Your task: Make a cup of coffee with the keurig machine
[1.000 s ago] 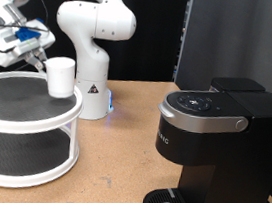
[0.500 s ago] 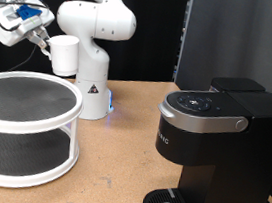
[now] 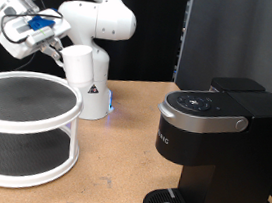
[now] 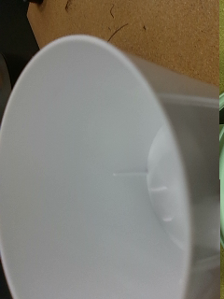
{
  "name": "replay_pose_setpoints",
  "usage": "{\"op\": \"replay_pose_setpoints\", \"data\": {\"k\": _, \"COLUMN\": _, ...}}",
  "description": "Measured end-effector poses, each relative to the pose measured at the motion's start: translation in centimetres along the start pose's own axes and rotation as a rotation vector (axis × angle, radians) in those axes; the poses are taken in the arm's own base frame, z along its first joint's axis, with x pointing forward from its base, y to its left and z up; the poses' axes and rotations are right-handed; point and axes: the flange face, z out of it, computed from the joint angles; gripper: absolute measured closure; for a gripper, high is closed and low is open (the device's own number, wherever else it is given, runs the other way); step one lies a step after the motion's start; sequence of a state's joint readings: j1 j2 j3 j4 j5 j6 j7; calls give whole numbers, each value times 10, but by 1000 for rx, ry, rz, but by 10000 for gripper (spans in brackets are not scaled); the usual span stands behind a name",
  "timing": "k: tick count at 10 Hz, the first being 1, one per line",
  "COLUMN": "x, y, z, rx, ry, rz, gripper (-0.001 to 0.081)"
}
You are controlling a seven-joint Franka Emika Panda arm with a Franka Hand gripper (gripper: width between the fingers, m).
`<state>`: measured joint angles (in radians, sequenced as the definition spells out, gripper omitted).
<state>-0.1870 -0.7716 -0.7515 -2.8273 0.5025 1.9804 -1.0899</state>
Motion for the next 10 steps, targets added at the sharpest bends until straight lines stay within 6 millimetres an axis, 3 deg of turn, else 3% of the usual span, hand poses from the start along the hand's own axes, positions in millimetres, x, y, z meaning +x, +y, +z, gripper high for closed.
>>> {"op": "replay_pose_setpoints", "data": {"k": 6, "x": 52, "y": -13, "z": 66, "rx": -106, "ry": 80, "rz": 8, "gripper": 731}}
{"op": "replay_pose_setpoints", "data": {"k": 8, "x": 57, "y": -14, "z": 61, "rx": -100, "ry": 85, "rz": 3, "gripper": 731}}
{"op": "replay_pose_setpoints", "data": {"k": 10, "x": 66, "y": -17, "z": 69, "rx": -129, "ry": 130, "rz": 19, "gripper": 731}}
